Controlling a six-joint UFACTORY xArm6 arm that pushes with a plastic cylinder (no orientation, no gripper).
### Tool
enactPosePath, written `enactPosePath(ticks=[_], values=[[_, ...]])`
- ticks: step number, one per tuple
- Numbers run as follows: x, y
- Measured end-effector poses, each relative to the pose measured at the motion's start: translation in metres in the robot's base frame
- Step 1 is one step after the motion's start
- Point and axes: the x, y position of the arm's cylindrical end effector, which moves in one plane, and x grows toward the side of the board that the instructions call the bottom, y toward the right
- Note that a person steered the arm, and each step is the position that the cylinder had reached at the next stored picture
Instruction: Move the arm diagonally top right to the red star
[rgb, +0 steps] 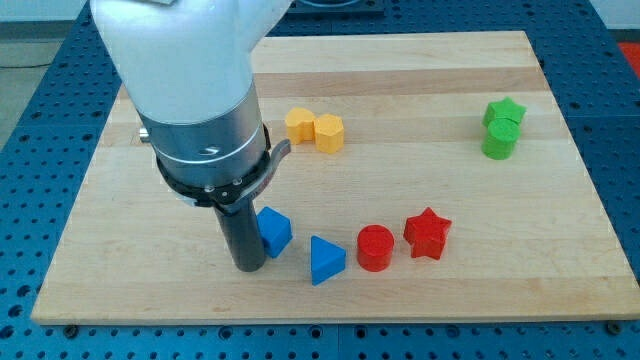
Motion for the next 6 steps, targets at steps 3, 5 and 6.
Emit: enactPosePath(ticks=[3, 5, 6], values=[[0.046, 0.098], [0.039, 0.261], [-0.008, 0.278]])
